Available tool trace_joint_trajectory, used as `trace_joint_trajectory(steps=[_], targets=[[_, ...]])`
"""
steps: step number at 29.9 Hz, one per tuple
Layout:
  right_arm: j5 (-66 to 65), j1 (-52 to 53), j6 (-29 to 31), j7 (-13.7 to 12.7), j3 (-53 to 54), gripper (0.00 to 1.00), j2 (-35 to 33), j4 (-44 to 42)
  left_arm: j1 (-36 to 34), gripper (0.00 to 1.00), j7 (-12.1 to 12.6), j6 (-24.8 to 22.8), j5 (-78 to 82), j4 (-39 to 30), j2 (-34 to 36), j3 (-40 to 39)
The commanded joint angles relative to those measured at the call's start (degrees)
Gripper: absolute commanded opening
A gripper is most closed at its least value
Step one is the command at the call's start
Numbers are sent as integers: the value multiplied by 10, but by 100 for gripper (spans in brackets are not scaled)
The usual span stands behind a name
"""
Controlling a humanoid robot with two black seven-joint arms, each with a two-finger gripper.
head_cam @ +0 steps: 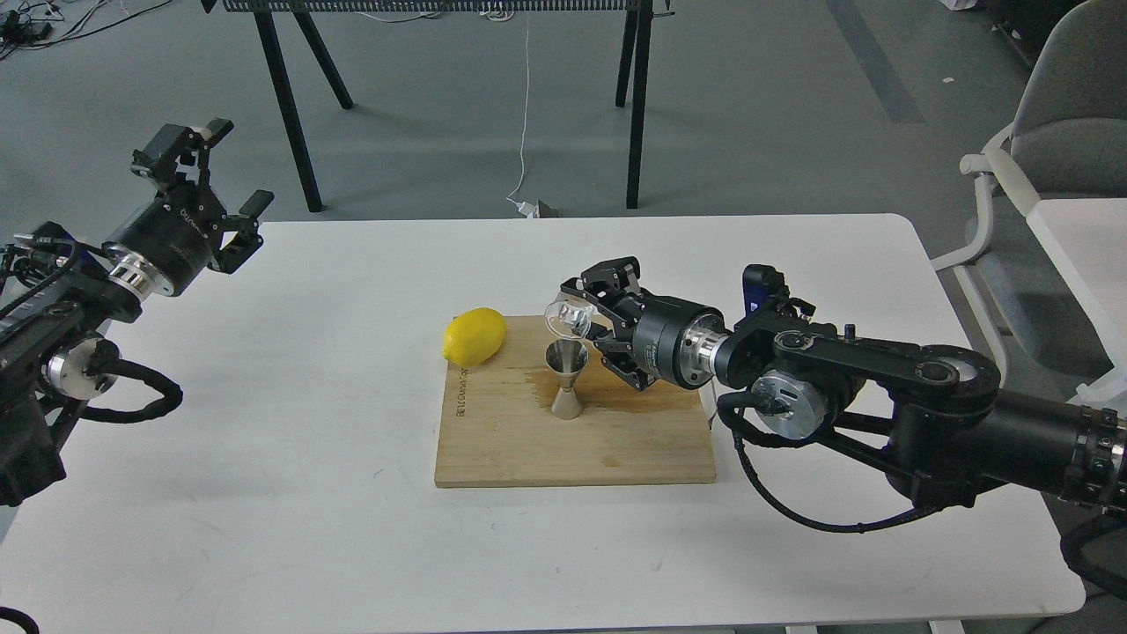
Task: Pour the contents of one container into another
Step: 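Hold the glass tilted over the jigger to pour its liquid in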
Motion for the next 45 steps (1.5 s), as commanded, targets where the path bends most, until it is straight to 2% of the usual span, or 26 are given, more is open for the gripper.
trace_joint_trajectory(steps=[1,45], targets=[[0,8,0,0,-12,46,-1,0,-1,100,0,0,0,0,0,0],[-59,33,0,3,-46,46,0,-3,-1,100,0,0,0,7,0,-1]])
